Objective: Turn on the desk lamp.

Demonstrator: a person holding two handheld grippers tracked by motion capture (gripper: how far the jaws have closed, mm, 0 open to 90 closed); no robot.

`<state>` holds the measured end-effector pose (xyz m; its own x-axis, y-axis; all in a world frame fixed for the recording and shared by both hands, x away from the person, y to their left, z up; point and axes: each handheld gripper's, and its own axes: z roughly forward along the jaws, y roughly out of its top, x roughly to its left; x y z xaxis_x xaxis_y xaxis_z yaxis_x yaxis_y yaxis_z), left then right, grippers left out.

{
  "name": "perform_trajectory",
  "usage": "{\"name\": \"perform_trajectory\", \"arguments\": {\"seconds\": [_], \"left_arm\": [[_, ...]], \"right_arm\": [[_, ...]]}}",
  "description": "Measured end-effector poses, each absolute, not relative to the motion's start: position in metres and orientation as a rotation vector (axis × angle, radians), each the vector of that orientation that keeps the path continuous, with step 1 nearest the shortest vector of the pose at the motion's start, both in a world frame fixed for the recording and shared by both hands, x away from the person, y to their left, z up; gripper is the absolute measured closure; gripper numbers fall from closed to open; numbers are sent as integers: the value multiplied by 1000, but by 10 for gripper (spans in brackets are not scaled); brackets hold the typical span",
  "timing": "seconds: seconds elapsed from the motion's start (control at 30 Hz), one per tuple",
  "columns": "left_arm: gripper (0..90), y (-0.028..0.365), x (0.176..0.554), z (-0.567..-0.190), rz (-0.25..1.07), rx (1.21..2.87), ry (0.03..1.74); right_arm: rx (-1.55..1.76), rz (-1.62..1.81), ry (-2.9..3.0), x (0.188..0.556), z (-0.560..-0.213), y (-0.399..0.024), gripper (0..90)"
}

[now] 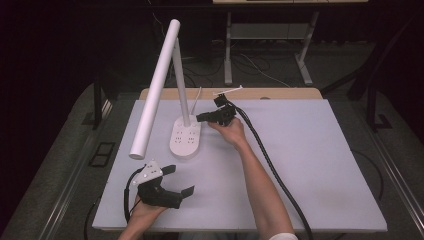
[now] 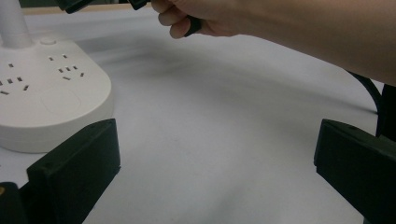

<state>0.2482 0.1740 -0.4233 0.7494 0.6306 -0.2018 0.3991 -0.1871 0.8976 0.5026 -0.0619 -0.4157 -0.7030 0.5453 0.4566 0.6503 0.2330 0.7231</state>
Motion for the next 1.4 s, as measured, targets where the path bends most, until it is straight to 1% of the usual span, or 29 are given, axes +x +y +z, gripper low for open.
{"name": "perform_trajectory", "arguments": {"seconds": [0.07,0.2,0.23,1.0,1.4], "left_arm": [[0,174,248,-423,255,1813,801],[0,173,249,-424,249,1814,800],[0,173,249,-424,249,1817,799],[0,173,251,-424,247,1816,797],[0,172,250,-424,254,1826,795]], "right_arm": [[-1161,-1485,-2367,503,-417,-61,769],[-1167,-1496,-2343,503,-422,-58,884],[-1165,-1494,-2351,503,-423,-57,896],[-1215,-1492,-2308,507,-446,-42,897],[-1188,-1479,-2404,503,-444,-39,900]]}}
